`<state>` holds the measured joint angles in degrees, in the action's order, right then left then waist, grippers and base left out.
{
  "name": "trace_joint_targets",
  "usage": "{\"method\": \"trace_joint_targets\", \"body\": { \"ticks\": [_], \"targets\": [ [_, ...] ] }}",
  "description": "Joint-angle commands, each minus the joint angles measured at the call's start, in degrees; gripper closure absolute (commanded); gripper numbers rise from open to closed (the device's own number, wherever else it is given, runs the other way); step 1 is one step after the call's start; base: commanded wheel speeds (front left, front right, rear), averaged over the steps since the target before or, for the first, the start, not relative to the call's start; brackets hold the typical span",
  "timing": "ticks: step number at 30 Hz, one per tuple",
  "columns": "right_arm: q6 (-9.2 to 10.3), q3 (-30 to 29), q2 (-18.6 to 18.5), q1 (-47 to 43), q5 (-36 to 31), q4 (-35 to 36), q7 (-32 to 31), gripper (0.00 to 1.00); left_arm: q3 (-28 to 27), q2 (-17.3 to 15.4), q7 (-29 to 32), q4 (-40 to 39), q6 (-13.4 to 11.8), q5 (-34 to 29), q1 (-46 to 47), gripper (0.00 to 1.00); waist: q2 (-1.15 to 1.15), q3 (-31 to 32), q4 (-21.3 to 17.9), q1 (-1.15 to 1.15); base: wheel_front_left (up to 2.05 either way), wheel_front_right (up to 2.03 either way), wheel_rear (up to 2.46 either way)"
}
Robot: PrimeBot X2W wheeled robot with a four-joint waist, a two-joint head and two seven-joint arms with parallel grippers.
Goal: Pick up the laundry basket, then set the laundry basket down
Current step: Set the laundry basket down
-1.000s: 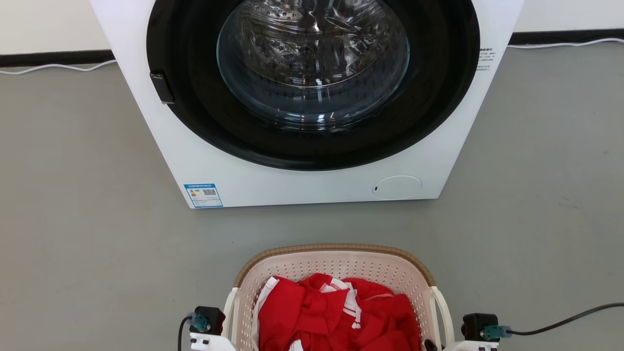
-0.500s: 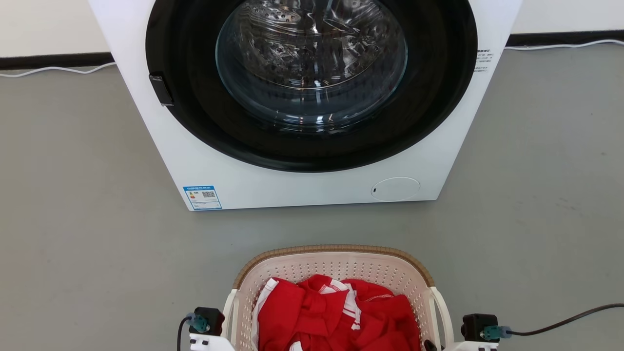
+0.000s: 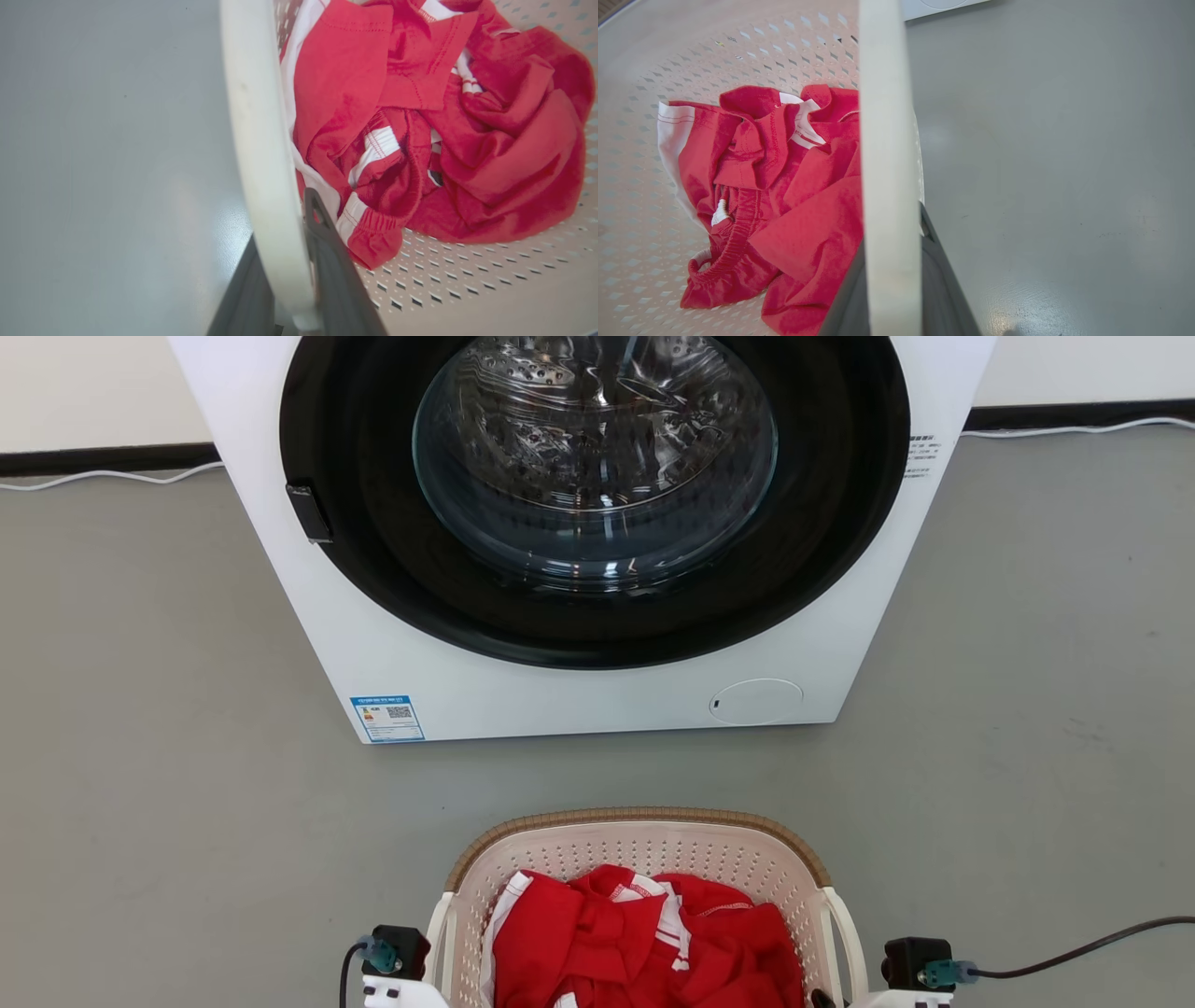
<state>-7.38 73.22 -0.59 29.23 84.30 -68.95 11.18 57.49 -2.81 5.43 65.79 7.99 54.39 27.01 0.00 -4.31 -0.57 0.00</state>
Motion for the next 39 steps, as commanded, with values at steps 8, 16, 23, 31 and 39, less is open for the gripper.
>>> {"method": "trace_joint_targets", "body": {
  "ticks": [8, 16, 23, 31, 39],
  "targets": [
    [-0.11, 0.13, -2.29, 1.12, -0.80, -0.52, 1.45, 1.00, -0.68, -3.67, -1.33, 0.39, -0.50, 0.01, 3.58, 1.00, 0.00, -2.96, 0.37, 0.00, 0.00, 0.00, 0.00],
    [-0.11, 0.13, -2.29, 3.85, -2.89, -0.23, 2.98, 1.00, -0.71, -4.03, -3.11, 0.20, -0.70, -0.38, 6.37, 1.00, 0.00, -8.51, 0.78, 0.00, 0.00, 0.00, 0.00],
    [-0.11, 0.13, -2.29, 7.75, -5.38, -0.44, 3.71, 1.00, -0.84, -4.29, -5.00, -0.17, -1.11, -0.93, 9.40, 1.00, 0.00, -14.42, 1.14, 0.00, 0.00, 0.00, 0.00],
    [-0.11, -4.60, -2.29, 15.87, -11.81, -0.65, 3.80, 1.00, -0.82, -4.86, -6.76, -0.38, -1.78, -2.00, 14.80, 1.00, 0.00, -23.87, 1.54, 0.00, 0.00, 0.00, 0.00],
    [-0.11, -12.01, -2.29, 19.76, -19.34, -0.15, 3.81, 1.00, -0.67, -4.93, -7.72, -0.27, -2.09, -3.01, 20.63, 1.00, 0.00, -31.55, 2.44, 0.00, 0.00, 0.00, 0.00]
  ]
}}
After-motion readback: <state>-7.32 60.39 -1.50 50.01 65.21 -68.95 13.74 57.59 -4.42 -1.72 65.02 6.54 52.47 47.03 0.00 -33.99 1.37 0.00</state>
